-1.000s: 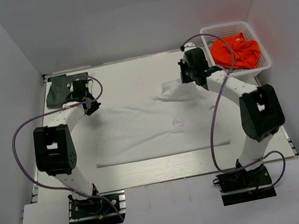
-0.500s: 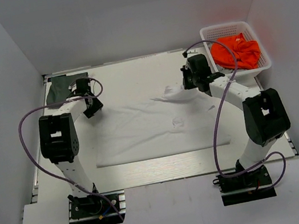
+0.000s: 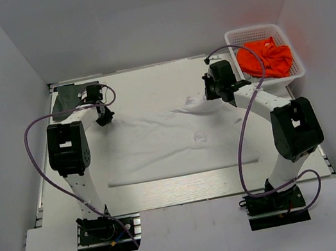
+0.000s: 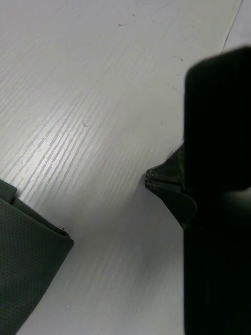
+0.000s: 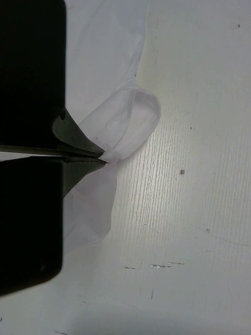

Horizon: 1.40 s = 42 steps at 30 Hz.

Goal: Fold and stack the t-shirts
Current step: Grap the side of the flattened tshirt furthest away from the robot with both arms, then fold the other side of the tshirt into a rectangle

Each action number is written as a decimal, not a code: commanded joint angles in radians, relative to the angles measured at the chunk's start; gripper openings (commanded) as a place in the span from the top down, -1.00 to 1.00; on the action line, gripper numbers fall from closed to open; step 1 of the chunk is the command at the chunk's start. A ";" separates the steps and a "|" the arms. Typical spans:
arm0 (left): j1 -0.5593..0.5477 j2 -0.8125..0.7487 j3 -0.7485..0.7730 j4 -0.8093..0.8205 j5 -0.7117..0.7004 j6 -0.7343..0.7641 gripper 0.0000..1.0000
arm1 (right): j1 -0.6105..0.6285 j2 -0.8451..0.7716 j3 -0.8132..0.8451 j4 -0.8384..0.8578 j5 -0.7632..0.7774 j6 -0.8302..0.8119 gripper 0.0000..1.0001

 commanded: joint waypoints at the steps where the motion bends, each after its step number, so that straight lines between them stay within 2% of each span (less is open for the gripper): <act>1: 0.005 -0.004 0.001 -0.014 0.026 0.015 0.91 | 0.001 0.002 0.041 -0.001 0.018 -0.005 1.00; 2: 0.005 -0.013 -0.008 -0.014 0.039 0.024 1.00 | 0.001 0.000 0.043 -0.001 0.018 -0.007 1.00; 8: -0.015 -0.125 -0.107 0.068 0.036 0.067 1.00 | 0.001 -0.055 0.032 -0.011 0.002 -0.018 1.00; 9: -0.015 -0.181 -0.122 0.090 0.036 0.078 1.00 | 0.004 -0.066 0.021 -0.011 -0.007 -0.022 1.00; 15: -0.015 -0.403 -0.324 0.211 0.098 0.078 1.00 | 0.005 -0.228 -0.098 0.006 -0.047 0.013 1.00; 21: -0.015 -0.573 -0.467 0.231 0.114 0.078 1.00 | 0.014 -0.434 -0.273 0.000 -0.022 0.047 1.00; 30: -0.015 -0.792 -0.640 0.210 0.082 0.069 1.00 | 0.031 -0.661 -0.464 -0.063 -0.054 0.071 1.00; 33: -0.015 -0.816 -0.673 0.191 0.063 0.060 1.00 | 0.043 -0.714 -0.526 -0.063 -0.085 0.094 1.00; 37: -0.015 -0.826 -0.731 0.181 0.054 0.025 1.00 | 0.051 -0.776 -0.609 -0.096 -0.048 0.142 1.00; 40: -0.015 -0.835 -0.740 0.084 -0.028 -0.053 1.00 | 0.059 -0.811 -0.663 -0.155 -0.036 0.211 0.99; 41: -0.015 -0.835 -0.740 0.040 -0.053 -0.084 1.00 | 0.059 -0.827 -0.675 -0.167 -0.041 0.252 0.92; 42: -0.015 -0.835 -0.727 -0.024 -0.075 -0.122 0.71 | 0.059 -0.834 -0.716 -0.205 -0.056 0.274 0.87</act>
